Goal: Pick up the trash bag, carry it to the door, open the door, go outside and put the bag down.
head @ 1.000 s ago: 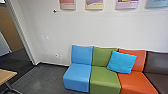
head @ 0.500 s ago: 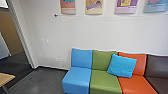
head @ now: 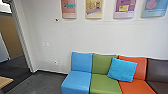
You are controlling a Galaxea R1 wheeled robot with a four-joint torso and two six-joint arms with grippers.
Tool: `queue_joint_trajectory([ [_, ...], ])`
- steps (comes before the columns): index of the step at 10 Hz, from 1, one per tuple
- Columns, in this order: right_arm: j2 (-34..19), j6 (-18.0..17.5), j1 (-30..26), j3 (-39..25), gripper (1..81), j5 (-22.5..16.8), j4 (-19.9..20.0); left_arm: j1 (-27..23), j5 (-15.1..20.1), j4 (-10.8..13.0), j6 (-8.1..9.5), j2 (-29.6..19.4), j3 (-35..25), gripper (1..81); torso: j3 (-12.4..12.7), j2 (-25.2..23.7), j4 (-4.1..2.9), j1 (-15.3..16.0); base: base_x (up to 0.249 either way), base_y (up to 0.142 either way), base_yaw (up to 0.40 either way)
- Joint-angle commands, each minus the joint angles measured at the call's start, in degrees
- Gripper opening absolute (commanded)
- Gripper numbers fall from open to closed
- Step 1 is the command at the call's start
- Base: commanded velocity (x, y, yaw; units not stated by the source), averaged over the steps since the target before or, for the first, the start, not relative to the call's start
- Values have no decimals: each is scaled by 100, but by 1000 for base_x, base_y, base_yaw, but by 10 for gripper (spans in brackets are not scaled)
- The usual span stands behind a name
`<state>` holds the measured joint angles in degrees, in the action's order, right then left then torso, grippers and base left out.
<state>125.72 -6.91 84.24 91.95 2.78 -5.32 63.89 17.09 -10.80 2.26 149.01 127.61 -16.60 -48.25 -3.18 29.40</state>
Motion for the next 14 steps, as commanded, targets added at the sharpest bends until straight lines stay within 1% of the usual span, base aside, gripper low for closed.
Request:
queue_joint_trajectory([
  [1,-851,6,-964,-766,811,-277,407,-618,321,-106,3,-125,-26,811,0,-557,0,361,0,0,0],
  [2,-985,6,-1235,-838,811,-357,575,-610,321,-106,12,-116,-26,811,0,-767,0,492,0,0,0],
  [3,-1134,6,-1508,-935,811,-550,734,-610,321,-106,12,-107,-26,811,-538,-973,0,618,0,0,0],
  [4,-1275,6,-1799,-1014,811,-814,927,-618,321,-106,12,-99,-26,811,-552,-1145,0,730,0,0,0],
  [5,-1354,14,-2054,-1084,811,-1113,1085,-619,321,-115,12,-90,-26,811,-622,-1292,0,822,0,0,0],
  [6,-1398,6,-2222,-1119,811,-1236,1138,-636,321,-115,12,-81,-26,811,-761,-1447,0,918,0,0,0],
  [7,-1415,6,-2406,-1111,811,-1437,1208,-680,330,-167,21,-90,-25,811,-925,-1622,0,1027,0,0,0],
  [8,-1415,6,-2607,-1085,811,-1638,1330,-741,381,-264,12,-99,9,811,-1139,-1849,0,1174,0,0,0],
  [9,-1441,6,-2802,-1067,811,-1841,1436,-829,505,-326,12,-99,36,811,-1338,-2057,0,1307,0,0,0],
  [12,-1468,6,-3303,-1049,811,-2377,1673,-1189,786,-396,12,-37,53,811,-1928,-2677,0,1705,0,0,0],
  [13,-1477,6,-3425,-1005,811,-2518,1726,-1321,856,-510,12,15,167,811,-2118,-2879,0,1834,0,0,0],
  [14,-1486,6,-3478,-1023,811,-2581,1753,-1470,1023,-554,12,112,386,811,-1768,-3073,0,1959,0,0,0],
])
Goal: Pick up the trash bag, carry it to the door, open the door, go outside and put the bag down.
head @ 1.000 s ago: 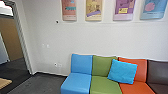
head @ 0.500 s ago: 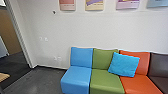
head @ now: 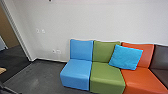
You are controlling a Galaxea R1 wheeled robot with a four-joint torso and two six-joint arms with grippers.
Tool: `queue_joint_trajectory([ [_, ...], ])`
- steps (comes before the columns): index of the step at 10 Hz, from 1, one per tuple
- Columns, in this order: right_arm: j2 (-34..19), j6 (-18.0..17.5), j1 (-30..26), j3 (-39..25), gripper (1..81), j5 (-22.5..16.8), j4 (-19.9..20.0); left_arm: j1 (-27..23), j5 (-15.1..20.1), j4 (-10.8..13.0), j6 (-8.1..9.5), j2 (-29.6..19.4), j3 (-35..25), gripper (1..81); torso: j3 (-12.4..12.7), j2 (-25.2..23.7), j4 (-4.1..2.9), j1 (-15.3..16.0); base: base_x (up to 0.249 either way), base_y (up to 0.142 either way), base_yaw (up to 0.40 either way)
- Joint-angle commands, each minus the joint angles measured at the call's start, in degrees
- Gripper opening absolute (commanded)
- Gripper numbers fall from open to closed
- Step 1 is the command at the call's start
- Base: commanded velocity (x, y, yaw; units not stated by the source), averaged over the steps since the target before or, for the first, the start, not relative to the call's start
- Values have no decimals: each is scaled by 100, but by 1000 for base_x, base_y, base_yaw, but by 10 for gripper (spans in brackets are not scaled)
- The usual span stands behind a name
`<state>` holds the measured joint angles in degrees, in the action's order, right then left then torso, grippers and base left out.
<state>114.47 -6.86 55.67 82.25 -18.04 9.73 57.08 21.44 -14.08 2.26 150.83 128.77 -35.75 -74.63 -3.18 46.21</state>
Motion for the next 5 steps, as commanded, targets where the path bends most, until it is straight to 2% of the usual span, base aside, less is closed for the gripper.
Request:
queue_joint_trajectory([
  [1,-396,1,-623,-79,811,-499,249,-947,756,-262,12,53,518,811,5,-567,0,365,0,0,0],
  [3,-457,10,-570,-52,811,-499,249,-1211,1028,-305,12,210,772,811,-83,-868,0,555,0,0,0],
  [5,-492,10,-561,-43,811,-499,240,-1370,1090,-472,12,255,764,811,-98,-1270,0,809,0,0,0],
])
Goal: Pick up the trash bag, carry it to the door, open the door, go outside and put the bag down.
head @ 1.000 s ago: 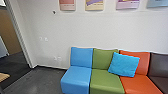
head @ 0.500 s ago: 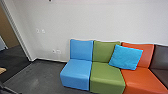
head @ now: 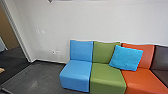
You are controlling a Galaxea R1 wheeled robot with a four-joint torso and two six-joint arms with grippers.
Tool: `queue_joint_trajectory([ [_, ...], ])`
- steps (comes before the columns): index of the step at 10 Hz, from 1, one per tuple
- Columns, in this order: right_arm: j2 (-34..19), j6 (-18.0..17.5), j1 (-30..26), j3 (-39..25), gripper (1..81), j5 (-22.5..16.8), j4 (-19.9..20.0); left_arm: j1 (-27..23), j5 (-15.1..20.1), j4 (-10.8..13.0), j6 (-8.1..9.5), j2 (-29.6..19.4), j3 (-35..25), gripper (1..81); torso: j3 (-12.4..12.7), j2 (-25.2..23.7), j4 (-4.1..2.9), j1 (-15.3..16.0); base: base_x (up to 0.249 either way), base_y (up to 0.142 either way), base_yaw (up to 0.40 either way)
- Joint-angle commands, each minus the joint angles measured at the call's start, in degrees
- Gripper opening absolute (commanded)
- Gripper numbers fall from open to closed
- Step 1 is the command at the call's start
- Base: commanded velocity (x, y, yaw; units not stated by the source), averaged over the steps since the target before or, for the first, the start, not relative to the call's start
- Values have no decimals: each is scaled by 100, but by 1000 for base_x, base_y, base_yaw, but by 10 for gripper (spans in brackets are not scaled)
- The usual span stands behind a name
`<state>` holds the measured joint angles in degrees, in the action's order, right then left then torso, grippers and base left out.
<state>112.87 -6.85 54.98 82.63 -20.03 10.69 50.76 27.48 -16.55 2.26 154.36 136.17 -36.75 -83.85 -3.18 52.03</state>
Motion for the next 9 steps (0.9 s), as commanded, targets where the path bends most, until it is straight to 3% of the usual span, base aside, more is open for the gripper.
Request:
queue_joint_trajectory([
  [1,-333,8,-492,-107,811,-300,144,-826,695,-330,12,-54,6,811,0,-560,0,360,0,0,0],
  [3,-324,8,-527,-134,811,-300,144,-984,996,-576,12,-36,-2,811,0,-955,0,607,0,0,0],
  [9,-289,8,-536,-152,811,-300,153,-1072,952,-586,-6,166,313,811,-1134,-2158,0,1355,0,0,0],
])
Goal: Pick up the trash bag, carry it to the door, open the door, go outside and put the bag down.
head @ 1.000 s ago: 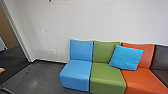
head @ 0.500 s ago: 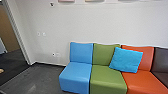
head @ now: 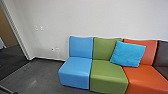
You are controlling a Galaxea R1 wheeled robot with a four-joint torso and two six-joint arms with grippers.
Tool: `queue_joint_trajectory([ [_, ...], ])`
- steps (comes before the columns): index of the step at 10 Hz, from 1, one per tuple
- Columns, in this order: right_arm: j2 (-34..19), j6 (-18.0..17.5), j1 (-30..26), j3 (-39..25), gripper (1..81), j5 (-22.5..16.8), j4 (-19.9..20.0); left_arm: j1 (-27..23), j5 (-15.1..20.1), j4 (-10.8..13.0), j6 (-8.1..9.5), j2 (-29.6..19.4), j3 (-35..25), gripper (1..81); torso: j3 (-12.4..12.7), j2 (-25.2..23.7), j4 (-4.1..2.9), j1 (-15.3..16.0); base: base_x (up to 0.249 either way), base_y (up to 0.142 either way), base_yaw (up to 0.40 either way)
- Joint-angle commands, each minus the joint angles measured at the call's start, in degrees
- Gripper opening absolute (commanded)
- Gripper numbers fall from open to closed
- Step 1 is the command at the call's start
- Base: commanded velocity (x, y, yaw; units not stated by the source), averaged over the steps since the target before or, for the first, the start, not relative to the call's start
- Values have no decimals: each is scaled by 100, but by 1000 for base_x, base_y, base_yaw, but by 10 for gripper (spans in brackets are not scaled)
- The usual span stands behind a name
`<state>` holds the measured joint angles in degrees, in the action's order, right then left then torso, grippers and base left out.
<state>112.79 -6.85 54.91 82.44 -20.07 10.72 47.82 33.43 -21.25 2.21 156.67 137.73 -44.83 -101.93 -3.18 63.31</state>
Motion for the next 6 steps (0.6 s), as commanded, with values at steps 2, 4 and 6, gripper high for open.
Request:
queue_joint_trajectory([
  [2,-280,8,-554,-142,811,-296,150,-822,349,-116,-10,-4,290,811,-720,-765,0,490,0,0,0],
  [4,-307,8,-607,-195,811,-296,150,-928,349,-116,-10,-4,290,811,-1093,-1159,0,741,0,0,0],
  [6,-315,0,-625,-195,811,-323,159,-1069,349,-125,-10,22,290,811,-925,-1550,0,992,0,0,0],
])
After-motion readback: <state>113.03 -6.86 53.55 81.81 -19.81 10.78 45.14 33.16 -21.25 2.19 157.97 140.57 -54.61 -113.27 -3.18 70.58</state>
